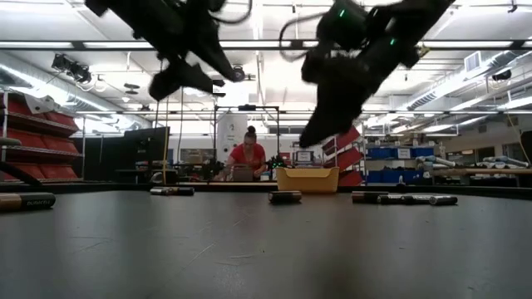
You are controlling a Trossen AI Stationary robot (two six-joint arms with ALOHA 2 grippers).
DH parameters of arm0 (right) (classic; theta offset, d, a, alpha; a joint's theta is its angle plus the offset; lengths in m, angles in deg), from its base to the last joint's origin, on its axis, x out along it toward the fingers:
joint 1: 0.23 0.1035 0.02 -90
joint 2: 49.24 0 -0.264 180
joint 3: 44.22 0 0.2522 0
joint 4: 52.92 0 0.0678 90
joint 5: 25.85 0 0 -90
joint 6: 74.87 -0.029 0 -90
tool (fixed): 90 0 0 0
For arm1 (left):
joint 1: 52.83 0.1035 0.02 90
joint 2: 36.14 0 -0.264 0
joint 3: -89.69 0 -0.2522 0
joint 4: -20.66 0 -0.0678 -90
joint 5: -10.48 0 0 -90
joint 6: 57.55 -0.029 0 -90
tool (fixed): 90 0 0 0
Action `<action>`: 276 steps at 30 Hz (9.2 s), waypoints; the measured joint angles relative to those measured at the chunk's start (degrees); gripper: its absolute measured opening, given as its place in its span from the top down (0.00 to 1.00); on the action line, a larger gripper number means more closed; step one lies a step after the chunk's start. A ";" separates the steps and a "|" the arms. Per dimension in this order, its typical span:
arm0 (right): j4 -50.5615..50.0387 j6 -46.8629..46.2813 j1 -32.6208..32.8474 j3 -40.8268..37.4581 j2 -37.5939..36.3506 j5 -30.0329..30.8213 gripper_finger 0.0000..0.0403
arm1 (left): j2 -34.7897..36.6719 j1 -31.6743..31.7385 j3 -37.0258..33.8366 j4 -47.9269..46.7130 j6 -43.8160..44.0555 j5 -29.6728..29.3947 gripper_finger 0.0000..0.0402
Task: Sort batteries
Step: Put the black battery into the green bin
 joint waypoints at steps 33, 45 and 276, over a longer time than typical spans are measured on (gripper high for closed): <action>-17.73 -22.19 11.89 0.02 -26.16 26.77 0.77 | -31.39 10.11 0.19 22.22 -19.51 6.63 0.46; -17.31 -25.72 12.61 0.02 -26.16 26.80 0.78 | -34.88 10.37 0.30 26.05 -29.46 6.86 0.70; -3.69 -14.11 0.99 0.02 -20.10 15.62 0.78 | 8.29 -30.29 5.20 -44.83 9.72 22.67 0.88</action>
